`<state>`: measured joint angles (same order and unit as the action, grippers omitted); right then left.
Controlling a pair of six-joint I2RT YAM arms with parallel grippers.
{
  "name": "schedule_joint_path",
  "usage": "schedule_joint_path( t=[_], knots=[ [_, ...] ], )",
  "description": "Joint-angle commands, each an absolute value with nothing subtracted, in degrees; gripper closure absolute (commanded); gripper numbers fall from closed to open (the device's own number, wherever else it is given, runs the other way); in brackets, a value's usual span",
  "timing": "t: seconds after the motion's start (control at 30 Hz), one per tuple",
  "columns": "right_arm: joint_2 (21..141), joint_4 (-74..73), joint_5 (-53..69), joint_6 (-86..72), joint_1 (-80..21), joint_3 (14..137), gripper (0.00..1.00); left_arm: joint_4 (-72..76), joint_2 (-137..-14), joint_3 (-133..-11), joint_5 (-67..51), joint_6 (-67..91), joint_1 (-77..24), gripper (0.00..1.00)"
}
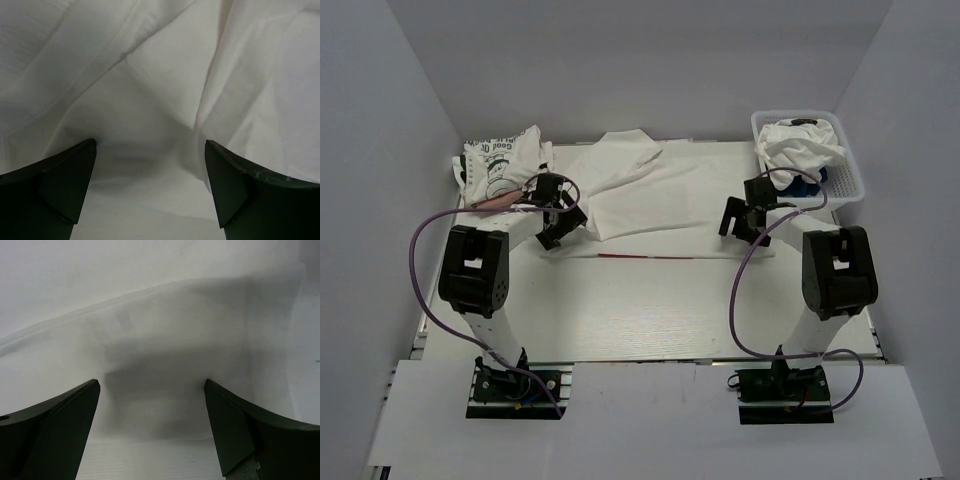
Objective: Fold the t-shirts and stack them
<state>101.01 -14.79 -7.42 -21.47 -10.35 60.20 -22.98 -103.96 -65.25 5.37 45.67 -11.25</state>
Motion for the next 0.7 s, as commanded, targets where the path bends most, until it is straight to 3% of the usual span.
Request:
schedule_joint_path(
  t=[0.0, 0.2, 0.37, 0.53, 0.67],
  knots=[
    [102.3, -12.3, -5.4, -21.4, -10.0, 60.0, 0.1, -22.9, -103.9, -62.5, 6.3, 46.2, -11.2, 0.01],
    [90.1, -11.7, -5.2, -29.6, -10.1, 43.9, 0.1, -25.7, -94.6, -48.2, 4.8, 48.3, -11.2, 0.01],
    [77.6, -13.8, -1.3, -32.6, -11.1, 29.0, 0.1, -26.5, -74.8, -35.0, -0.3, 48.9, -13.0, 0.01],
    [56.3, -17.6, 0.3, -33.0, -12.1, 23.9, 0.1, -28.7, -63.0, -32.6, -2.5, 47.8, -13.5, 0.01],
    [51.4, -19.1, -4.9, -30.7, -12.0, 28.3, 0.1, -28.7, -63.4, -39.0, -9.2, 43.8, -14.2, 0.01]
  ],
)
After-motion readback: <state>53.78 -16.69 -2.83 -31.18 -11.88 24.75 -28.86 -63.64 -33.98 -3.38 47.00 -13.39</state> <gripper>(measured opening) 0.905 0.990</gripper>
